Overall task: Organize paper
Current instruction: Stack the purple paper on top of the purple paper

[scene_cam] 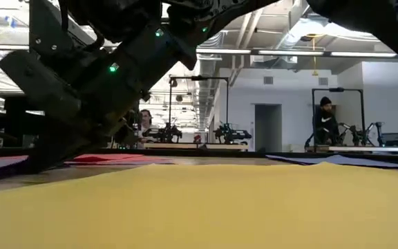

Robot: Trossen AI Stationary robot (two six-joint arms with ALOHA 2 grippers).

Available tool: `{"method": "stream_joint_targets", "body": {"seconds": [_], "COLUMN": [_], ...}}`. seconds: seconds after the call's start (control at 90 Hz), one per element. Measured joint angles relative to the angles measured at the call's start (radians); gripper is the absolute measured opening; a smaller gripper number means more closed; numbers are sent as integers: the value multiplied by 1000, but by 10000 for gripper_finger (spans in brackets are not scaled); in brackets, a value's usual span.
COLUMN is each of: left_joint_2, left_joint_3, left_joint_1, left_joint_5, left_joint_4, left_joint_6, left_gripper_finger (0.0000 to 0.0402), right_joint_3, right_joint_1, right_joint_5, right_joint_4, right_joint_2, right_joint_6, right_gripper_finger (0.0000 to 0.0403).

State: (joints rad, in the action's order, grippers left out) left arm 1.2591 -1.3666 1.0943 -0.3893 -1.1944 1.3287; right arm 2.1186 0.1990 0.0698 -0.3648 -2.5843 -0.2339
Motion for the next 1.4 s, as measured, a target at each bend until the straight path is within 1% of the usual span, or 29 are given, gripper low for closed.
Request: {"method": "stream_joint_targets", "body": {"seconds": [0.233,0.322,0.4,0.556,0.722,0.8,0.989,1.078,1.167,1.256,1.4], "left_joint_2": [0,0,0,0,0,0,0,1,1,1,1], "left_joint_3": [0,0,0,0,0,0,-1,-1,-1,-1,-1], "left_joint_1": [0,0,0,0,-1,-1,-2,-2,-2,-2,-2], "left_joint_5": [0,0,0,0,-1,-1,0,0,0,0,0], "left_joint_4": [-13,-24,-28,-27,-26,-26,-18,-13,-8,-7,-8], "left_joint_6": [-8,-9,-19,-35,-35,-35,-23,-8,-6,-5,-5], "left_gripper_finger": [108,108,108,108,108,108,108,108,108,108,108], "right_joint_3": [-4,-2,-2,-1,-3,1,1,1,0,0,0], "right_joint_1": [29,62,105,188,224,231,226,221,214,207,205], "right_joint_5": [12,7,4,-3,5,12,-1,-2,-2,9,-8], "right_joint_4": [-116,-161,-162,-113,-49,5,44,103,152,145,140], "right_joint_2": [70,91,90,70,38,21,-9,-21,-26,-26,-25], "right_joint_6": [-20,-81,-95,-86,-156,-157,-212,-221,-265,-272,-274], "right_gripper_finger": [0,0,0,0,0,0,0,0,0,0,0]}}
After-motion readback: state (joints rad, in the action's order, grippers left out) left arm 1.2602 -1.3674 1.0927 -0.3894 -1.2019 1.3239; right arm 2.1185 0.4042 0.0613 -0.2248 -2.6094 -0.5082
